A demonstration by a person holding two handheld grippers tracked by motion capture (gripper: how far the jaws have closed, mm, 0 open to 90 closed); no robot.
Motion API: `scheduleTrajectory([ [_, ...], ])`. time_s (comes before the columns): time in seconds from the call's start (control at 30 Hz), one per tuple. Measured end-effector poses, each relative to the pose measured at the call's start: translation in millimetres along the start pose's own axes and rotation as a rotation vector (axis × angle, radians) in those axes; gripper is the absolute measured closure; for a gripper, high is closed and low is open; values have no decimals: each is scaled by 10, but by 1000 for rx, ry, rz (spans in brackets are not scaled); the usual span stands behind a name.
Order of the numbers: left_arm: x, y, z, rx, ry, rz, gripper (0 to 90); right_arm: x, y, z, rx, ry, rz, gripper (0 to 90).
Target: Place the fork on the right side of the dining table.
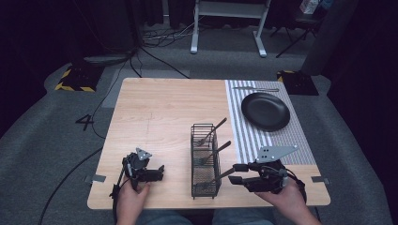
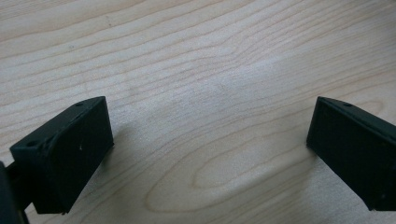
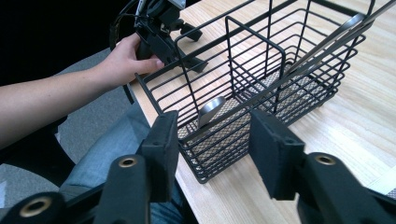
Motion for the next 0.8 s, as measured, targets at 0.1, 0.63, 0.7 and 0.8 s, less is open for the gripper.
scheduleTrajectory([
  [0.1, 0, 0, 0, 0, 1, 0, 5, 0, -13, 9, 4, -7, -6, 617],
  [0.63, 0, 0, 0, 0, 0, 0, 5, 75, -11, 20, 36, -53, 10, 785],
  [0.7, 0, 0, 0, 0, 0, 0, 5, 80, -13, 24, 34, -55, 10, 788],
  [0.8, 0, 0, 1, 0, 1, 0, 5, 87, -15, 26, 34, -54, 8, 789],
])
Point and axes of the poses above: each handheld gripper's, and its own axes: y roughly backward along the jaws, x roughly out of its top, z roughly to its right, the point moved 9 cm from there along -y, roughly forward along the jaws
